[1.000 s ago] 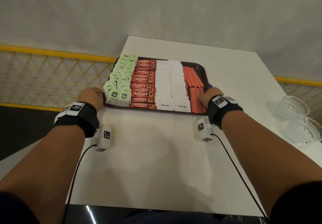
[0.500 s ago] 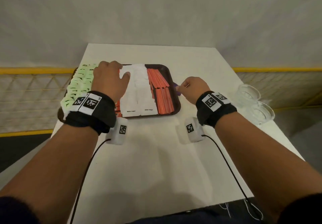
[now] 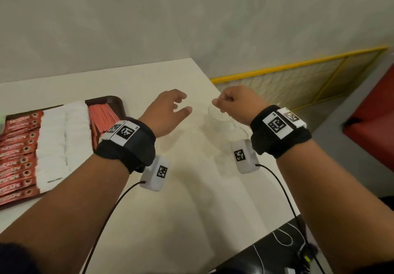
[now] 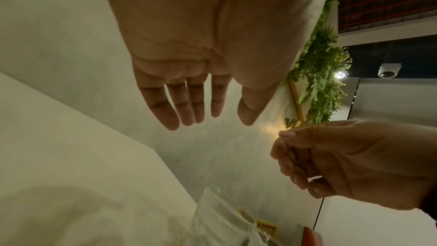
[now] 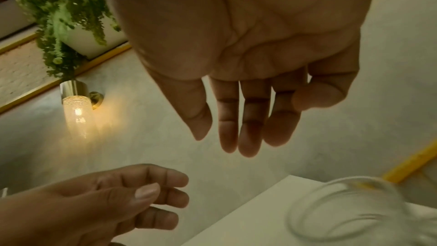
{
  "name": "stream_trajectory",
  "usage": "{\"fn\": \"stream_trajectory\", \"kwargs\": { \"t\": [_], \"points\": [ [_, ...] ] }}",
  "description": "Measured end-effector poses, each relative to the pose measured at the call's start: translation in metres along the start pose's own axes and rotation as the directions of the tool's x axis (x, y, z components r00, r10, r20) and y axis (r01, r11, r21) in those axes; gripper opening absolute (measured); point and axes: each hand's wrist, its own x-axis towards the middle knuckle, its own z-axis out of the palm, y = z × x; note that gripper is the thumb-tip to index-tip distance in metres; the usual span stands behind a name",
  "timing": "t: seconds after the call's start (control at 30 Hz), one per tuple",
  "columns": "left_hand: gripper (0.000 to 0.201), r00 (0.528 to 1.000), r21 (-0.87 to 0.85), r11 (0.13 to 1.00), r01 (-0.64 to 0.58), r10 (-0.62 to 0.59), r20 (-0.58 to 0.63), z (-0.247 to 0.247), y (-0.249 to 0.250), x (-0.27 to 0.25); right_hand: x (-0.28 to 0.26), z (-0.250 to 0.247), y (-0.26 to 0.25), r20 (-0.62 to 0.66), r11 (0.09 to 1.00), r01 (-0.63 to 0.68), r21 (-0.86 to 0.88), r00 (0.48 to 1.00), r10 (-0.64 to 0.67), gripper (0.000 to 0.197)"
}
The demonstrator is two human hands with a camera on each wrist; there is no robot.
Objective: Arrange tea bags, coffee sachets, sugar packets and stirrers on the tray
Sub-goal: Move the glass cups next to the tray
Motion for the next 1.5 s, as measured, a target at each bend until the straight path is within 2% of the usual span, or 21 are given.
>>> {"fn": "stream_trajectory", "kwargs": {
  "t": [0.2, 0.37, 0.43, 0.53, 0.6, 0.67, 0.77, 0.93, 1.17, 1.3, 1.4, 1.5],
  "points": [
    [0.060, 0.989, 0.032, 0.999, 0.019, -0.023, 0.146, 0.062, 0.017, 0.036, 0.005, -0.013, 0.075, 0.068, 0.995, -0.071, -0.070, 0.995, 0.076, 0.016],
    [0.078, 0.979, 0.099, 0.994, 0.043, -0.062, 0.194, 0.088, 0.016, 0.061, 0.006, -0.016, 0.122, 0.113, 0.992, -0.117, -0.049, 0.986, 0.122, 0.027],
    [0.091, 0.965, 0.138, 0.990, 0.043, -0.077, 0.249, 0.093, 0.015, 0.069, 0.003, -0.012, 0.133, 0.200, 0.992, -0.105, -0.065, 0.973, 0.116, 0.026],
    [0.107, 0.936, 0.201, 0.979, 0.026, -0.094, 0.338, 0.099, 0.012, 0.080, -0.005, -0.002, 0.139, 0.357, 0.995, -0.059, -0.084, 0.930, 0.085, 0.045],
    [0.114, 0.928, 0.200, 0.979, 0.024, -0.097, 0.361, 0.103, 0.010, 0.085, -0.009, 0.006, 0.139, 0.408, 0.996, -0.089, -0.002, 0.909, 0.082, 0.048],
    [0.117, 0.929, 0.151, 0.988, 0.045, -0.097, 0.358, 0.106, 0.008, 0.089, -0.011, 0.012, 0.138, 0.443, 0.980, -0.149, 0.135, 0.894, 0.075, 0.041],
    [0.113, 0.945, 0.105, 0.992, 0.072, -0.102, 0.310, 0.106, 0.006, 0.093, -0.012, 0.017, 0.139, 0.433, 0.955, -0.183, 0.234, 0.899, 0.066, 0.033],
    [0.106, 0.968, 0.099, 0.989, 0.106, -0.126, 0.216, 0.103, -0.002, 0.086, -0.012, 0.020, 0.139, 0.418, 0.940, -0.186, 0.286, 0.907, 0.052, 0.041],
    [0.096, 0.981, 0.026, 0.982, 0.187, -0.188, 0.039, 0.094, -0.022, 0.066, -0.013, 0.026, 0.120, 0.401, 0.945, -0.166, 0.283, 0.915, 0.041, 0.070],
    [0.089, 0.970, -0.001, 0.978, 0.209, -0.208, -0.126, 0.082, -0.032, 0.046, -0.018, 0.034, 0.102, 0.382, 0.973, -0.098, 0.208, 0.924, 0.011, 0.104],
    [0.088, 0.952, -0.030, 0.973, 0.229, -0.230, -0.202, 0.065, -0.041, 0.031, -0.018, 0.045, 0.092, 0.346, 0.990, -0.051, 0.129, 0.938, 0.003, 0.110],
    [0.093, 0.940, -0.048, 0.971, 0.236, -0.241, -0.240, 0.044, -0.052, 0.016, -0.018, 0.048, 0.085, 0.325, 0.990, -0.084, 0.116, 0.945, 0.042, 0.113]
  ]
}}
